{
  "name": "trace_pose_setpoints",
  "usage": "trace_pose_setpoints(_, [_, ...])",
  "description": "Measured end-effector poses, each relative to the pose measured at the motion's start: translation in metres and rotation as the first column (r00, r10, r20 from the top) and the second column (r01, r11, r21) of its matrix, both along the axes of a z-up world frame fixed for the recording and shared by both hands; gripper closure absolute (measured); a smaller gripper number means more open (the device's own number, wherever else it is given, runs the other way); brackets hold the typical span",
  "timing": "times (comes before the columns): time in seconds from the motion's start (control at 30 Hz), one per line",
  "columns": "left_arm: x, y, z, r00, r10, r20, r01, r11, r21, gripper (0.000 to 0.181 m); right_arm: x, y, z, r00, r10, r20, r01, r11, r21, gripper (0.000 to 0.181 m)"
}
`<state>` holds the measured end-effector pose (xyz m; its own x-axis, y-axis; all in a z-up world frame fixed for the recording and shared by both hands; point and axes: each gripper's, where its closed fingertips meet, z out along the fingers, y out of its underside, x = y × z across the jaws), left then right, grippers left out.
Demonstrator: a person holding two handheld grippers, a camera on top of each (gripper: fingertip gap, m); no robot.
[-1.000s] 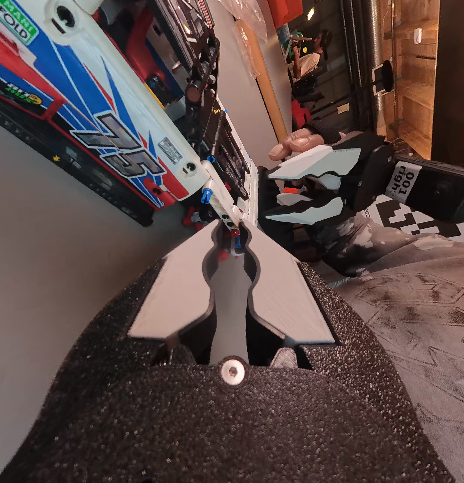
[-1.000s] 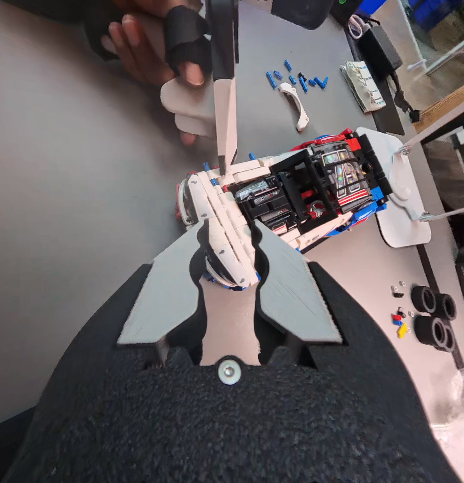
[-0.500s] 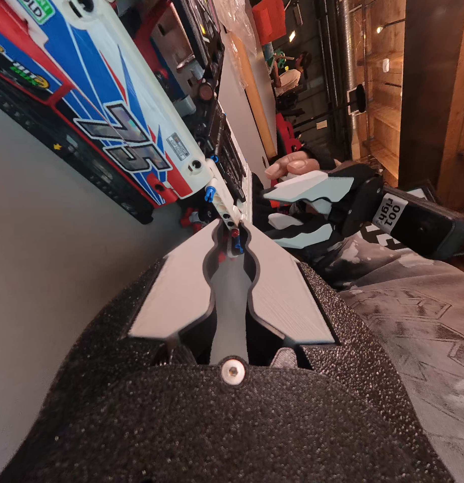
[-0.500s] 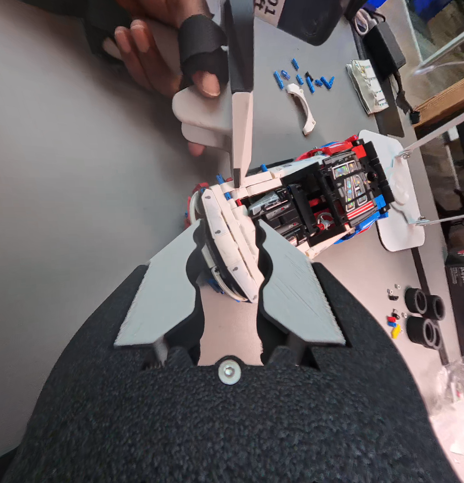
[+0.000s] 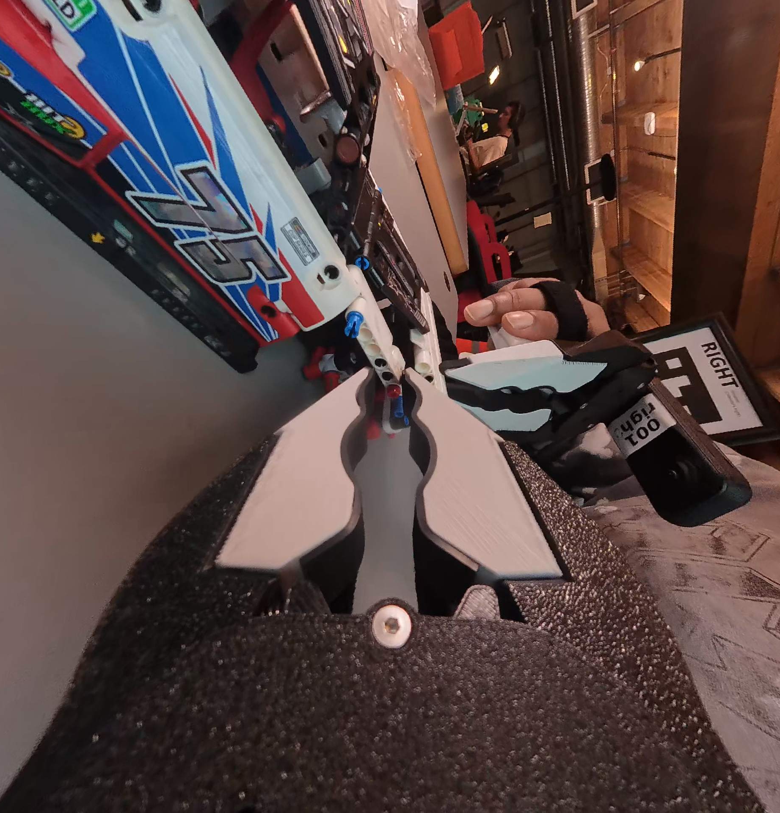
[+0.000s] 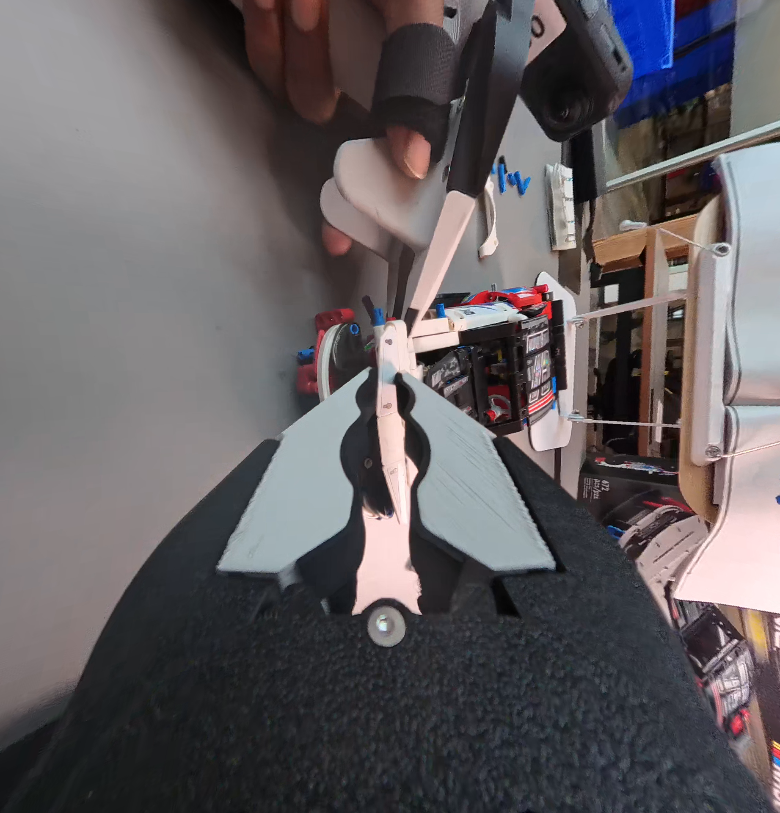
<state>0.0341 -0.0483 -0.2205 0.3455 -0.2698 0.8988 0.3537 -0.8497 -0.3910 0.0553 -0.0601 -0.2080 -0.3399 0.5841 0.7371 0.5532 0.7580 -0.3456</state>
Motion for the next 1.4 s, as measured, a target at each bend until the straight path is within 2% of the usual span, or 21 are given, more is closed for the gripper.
trace_pose_setpoints(0.13, [-0.002, 0.002, 0.005, 0.997, 0.022, 0.070, -0.020, 1.000, -0.019, 0.172, -0.001, -0.001, 0.000, 1.000, -0.007, -0.025, 0.006, 0.999, -0.040, 0.174])
trace_pose_setpoints(0.33, [0.002, 0.004, 0.005, 0.995, 0.039, 0.095, -0.036, 0.999, -0.039, 0.172, -0.001, 0.001, 0.000, 0.998, -0.010, -0.068, 0.009, 1.000, -0.017, 0.174])
trace_pose_setpoints(0.8, [0.002, 0.000, 0.006, 0.993, 0.006, 0.116, 0.000, 0.999, -0.051, 0.174, 0.005, 0.002, -0.004, 0.995, -0.014, -0.096, 0.014, 1.000, 0.003, 0.173])
trace_pose_setpoints(1.03, [0.005, 0.002, 0.007, 0.988, 0.029, 0.151, -0.018, 0.997, -0.077, 0.174, 0.007, 0.004, -0.006, 0.996, -0.011, -0.093, 0.012, 1.000, 0.009, 0.174])
trace_pose_setpoints(1.17, [0.007, 0.007, 0.005, 0.988, 0.079, 0.136, -0.069, 0.995, -0.076, 0.174, 0.008, 0.008, -0.007, 0.995, -0.019, -0.100, 0.022, 1.000, 0.020, 0.174])
trace_pose_setpoints(1.23, [0.007, 0.008, 0.005, 0.991, 0.085, 0.104, -0.080, 0.995, -0.053, 0.172, 0.008, 0.009, -0.007, 0.993, -0.032, -0.113, 0.031, 1.000, -0.004, 0.174])
trace_pose_setpoints(1.3, [0.007, 0.008, 0.005, 0.993, 0.079, 0.086, -0.075, 0.996, -0.040, 0.167, 0.009, 0.005, -0.006, 0.991, -0.042, -0.128, 0.032, 0.997, -0.077, 0.163])
trace_pose_setpoints(1.4, [0.005, 0.004, 0.010, 0.995, 0.055, 0.088, -0.053, 0.998, -0.026, 0.153, 0.015, 0.000, 0.007, 0.985, -0.071, -0.158, 0.024, 0.959, -0.284, 0.149])
